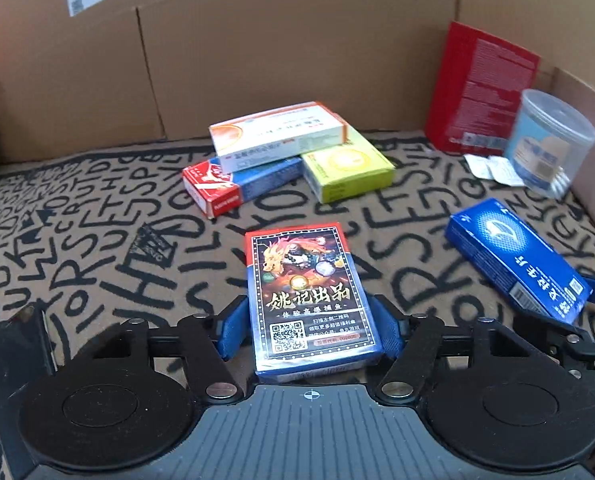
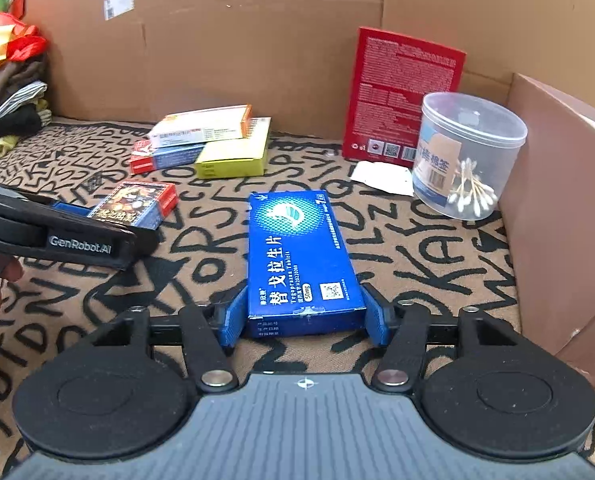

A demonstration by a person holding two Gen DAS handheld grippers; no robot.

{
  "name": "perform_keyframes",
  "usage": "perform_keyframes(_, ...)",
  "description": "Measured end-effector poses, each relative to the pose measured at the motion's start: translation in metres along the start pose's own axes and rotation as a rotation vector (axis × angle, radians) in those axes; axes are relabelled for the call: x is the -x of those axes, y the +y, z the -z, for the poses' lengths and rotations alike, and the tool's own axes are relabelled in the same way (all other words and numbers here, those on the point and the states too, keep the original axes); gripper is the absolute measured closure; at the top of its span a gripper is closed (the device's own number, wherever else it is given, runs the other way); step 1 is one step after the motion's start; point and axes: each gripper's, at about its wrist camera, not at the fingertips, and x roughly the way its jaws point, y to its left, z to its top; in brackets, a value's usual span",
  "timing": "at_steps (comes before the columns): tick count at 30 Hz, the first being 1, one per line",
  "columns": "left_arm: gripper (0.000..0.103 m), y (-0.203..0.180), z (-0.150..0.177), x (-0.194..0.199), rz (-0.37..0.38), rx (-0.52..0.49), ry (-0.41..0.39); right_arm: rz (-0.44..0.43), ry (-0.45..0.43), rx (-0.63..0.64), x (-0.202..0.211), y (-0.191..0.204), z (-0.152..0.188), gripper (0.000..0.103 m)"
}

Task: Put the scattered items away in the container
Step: 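Grasp the dark card box with the left gripper while the right grasps the blue box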

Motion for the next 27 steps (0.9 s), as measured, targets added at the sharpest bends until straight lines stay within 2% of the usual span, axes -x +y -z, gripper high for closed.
perform_keyframes(7,0.036,-0.016,0.023,0.025,0.070,-0.060,0.016,-0.043,-0.003,-0.009,0.034,0.003,0.023,0.039)
perform_keyframes(11,0.023,-0.020,0.028,0.032,0.054,-0.042,0.015,-0.044,-0.004,-0.014,0.048,0.003,0.031,0.034)
perform_keyframes(16,0.023,-0.020,0.019,0.024,0.047,-0.013,0.031,-0.029,-0.001,-0.028,0.042,-0.001,0.024,0.034)
perform_keyframes(23,0.023,-0.024,0.016,0.018,0.032,-0.013,0.029,-0.052,0.008,-0.024,0.026,-0.004,0.016,0.032)
perform_keyframes(27,0.024,-0.025,0.017,0.017,0.030,-0.023,0.022,-0.049,-0.016,0.007,0.021,-0.002,0.020,0.030)
